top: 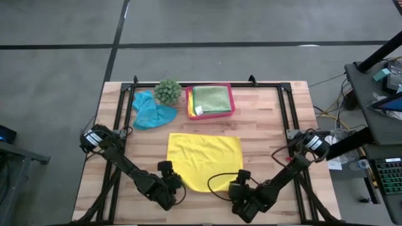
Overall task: Fold microfiber towels
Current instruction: Fold the yellow microfiber towel
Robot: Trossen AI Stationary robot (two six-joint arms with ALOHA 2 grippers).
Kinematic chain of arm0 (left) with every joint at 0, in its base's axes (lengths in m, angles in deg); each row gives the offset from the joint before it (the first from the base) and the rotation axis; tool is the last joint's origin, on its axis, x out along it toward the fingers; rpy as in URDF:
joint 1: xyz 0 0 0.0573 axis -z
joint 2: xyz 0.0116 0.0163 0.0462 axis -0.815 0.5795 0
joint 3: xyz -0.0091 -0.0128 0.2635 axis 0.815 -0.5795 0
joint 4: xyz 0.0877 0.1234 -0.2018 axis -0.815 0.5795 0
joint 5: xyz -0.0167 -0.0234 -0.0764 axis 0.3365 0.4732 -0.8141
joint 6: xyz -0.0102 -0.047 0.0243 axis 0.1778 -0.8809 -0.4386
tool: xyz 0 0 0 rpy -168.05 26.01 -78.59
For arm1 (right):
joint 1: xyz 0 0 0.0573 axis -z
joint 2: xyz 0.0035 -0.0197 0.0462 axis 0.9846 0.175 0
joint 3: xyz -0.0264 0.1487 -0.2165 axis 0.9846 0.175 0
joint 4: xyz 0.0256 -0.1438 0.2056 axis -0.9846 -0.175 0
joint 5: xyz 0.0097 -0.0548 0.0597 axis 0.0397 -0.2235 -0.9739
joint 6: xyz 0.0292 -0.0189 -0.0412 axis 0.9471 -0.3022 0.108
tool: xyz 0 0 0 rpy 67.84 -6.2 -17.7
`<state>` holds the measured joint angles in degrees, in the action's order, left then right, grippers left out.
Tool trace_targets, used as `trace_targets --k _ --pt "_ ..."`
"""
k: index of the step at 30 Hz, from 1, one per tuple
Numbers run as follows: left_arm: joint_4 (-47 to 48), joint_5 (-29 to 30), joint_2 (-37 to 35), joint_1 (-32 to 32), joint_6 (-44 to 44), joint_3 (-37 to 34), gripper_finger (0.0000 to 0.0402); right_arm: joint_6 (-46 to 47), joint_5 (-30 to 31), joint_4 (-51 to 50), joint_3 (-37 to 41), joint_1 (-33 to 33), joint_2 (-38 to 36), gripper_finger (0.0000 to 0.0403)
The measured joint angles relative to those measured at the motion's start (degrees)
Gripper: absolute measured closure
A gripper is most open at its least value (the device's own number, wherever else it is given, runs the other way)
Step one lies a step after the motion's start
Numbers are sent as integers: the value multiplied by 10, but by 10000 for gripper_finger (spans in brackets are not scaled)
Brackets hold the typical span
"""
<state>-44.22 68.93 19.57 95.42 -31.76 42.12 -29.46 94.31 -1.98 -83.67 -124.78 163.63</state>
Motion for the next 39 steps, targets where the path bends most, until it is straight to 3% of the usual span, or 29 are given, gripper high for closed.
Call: trace_targets --k 4,11,16,22,28,33,39 --pt "8 -26 -2 1 11 16 245 8 5 0 2 8 5 229" --pt "91 -21 -13 2 1 46 279 -26 5 -10 -1 10 -3 381" --pt "152 4 -16 2 -28 70 284 -26 4 -60 -28 10 -5 392" --pt "105 3 -20 4 18 83 279 -25 4 -130 -73 11 -5 394" --pt "20 -26 -8 9 37 81 205 -22 4 -139 -83 19 -5 394" --pt "-18 -11 5 10 34 81 137 -19 3 -139 -85 27 -5 394" --pt "3 13 41 9 -8 82 122 -20 3 -139 -85 29 -5 394"
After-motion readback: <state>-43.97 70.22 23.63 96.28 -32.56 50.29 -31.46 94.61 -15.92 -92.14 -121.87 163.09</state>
